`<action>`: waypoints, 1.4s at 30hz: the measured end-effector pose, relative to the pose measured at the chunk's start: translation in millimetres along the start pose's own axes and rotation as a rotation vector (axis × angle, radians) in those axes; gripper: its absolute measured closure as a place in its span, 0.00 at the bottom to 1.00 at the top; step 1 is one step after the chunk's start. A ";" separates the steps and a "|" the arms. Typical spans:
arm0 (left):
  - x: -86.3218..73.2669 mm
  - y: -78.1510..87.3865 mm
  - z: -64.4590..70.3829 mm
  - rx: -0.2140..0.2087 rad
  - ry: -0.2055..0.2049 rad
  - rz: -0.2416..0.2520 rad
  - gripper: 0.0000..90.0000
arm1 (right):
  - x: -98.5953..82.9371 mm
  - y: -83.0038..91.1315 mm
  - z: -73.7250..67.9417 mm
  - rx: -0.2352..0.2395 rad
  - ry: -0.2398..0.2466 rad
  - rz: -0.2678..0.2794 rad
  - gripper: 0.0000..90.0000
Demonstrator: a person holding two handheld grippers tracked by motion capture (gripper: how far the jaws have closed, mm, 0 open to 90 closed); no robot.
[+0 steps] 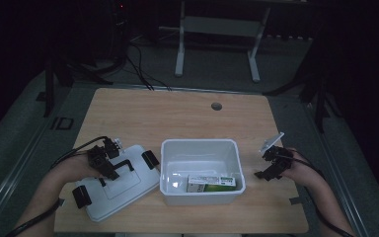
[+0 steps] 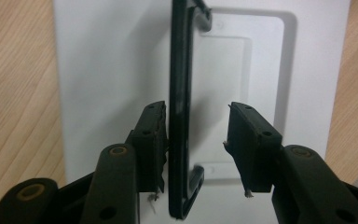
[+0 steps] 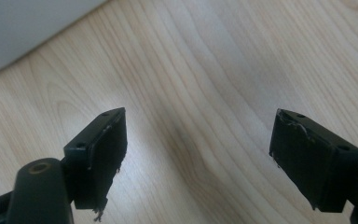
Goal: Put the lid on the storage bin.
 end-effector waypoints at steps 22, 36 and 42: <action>3.1 -3.2 -0.4 -0.051 0.006 0.014 0.93 | -5.0 -2.1 -2.6 0.004 0.026 -0.012 0.21; -14.3 30.3 4.7 -0.028 0.006 0.015 0.93 | -4.4 0.6 -4.8 0.000 0.042 -0.018 0.21; -16.9 53.1 7.0 0.006 -0.007 0.032 0.93 | -1.1 6.1 -6.7 -0.004 0.048 0.009 0.21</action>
Point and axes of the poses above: each handheld gripper's, and its own axes: y roughly backward along the jaws, x roughly out of its top, z roughly to its right, the point moved 5 cm from there along -y, roughly forward along the jaws, and after that the axes turned 12 degrees about -y, right-handed, at the moved point
